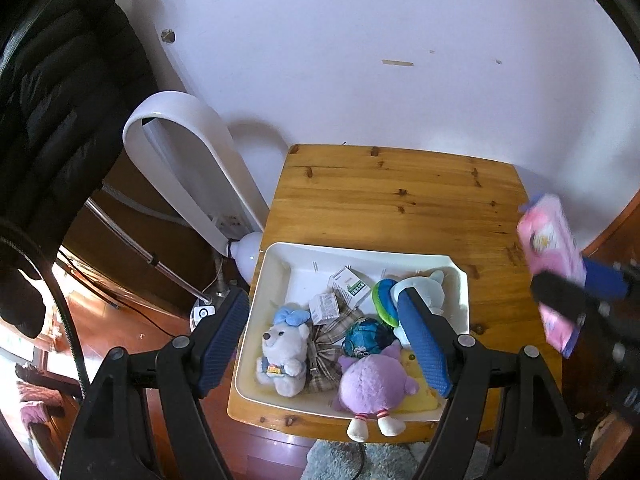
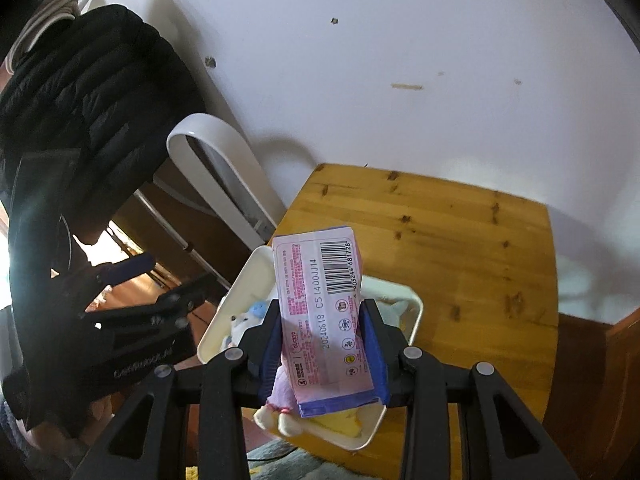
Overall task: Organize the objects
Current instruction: 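Carry the pink packet with the right tool over the white tray, then lower the pink packet into the tray and open the right tool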
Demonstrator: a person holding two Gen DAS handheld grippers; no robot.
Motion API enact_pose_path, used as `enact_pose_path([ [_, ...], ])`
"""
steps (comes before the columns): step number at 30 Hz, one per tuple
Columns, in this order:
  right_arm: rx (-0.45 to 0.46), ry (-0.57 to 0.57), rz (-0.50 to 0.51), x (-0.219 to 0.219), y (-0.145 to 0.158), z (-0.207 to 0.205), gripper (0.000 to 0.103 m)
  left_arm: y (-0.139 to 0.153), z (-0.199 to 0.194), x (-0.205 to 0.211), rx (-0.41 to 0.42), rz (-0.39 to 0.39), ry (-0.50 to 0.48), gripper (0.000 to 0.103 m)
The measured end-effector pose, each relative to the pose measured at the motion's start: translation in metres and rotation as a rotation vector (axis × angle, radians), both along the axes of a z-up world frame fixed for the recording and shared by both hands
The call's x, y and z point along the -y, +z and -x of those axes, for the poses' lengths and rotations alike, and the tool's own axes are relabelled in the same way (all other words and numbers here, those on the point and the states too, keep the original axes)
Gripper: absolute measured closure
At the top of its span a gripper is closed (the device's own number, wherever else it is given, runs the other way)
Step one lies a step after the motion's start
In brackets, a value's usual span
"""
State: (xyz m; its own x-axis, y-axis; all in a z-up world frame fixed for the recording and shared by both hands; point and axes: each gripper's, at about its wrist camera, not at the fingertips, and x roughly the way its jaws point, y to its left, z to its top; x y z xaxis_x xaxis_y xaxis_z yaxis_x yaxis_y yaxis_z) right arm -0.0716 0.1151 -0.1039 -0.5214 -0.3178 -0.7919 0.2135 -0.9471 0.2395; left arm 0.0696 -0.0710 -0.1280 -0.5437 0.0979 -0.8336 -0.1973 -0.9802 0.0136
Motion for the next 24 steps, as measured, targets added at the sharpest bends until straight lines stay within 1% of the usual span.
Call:
enact_pose_path([
  [10,0.055,0.002,0.008,0.006,-0.015,0.001,0.063,-0.001,0.004,-0.005,0.007,0.0,-0.01,0.023],
  [17,0.052,-0.003,0.014,0.002,-0.014,0.001,0.063,-0.003,0.007,-0.011,0.012,0.009,-0.011,0.023],
  [24,0.063,0.019,0.015,0.001,-0.018,0.001,0.062,-0.004,0.009,-0.013,0.018,0.017,-0.001,0.023],
])
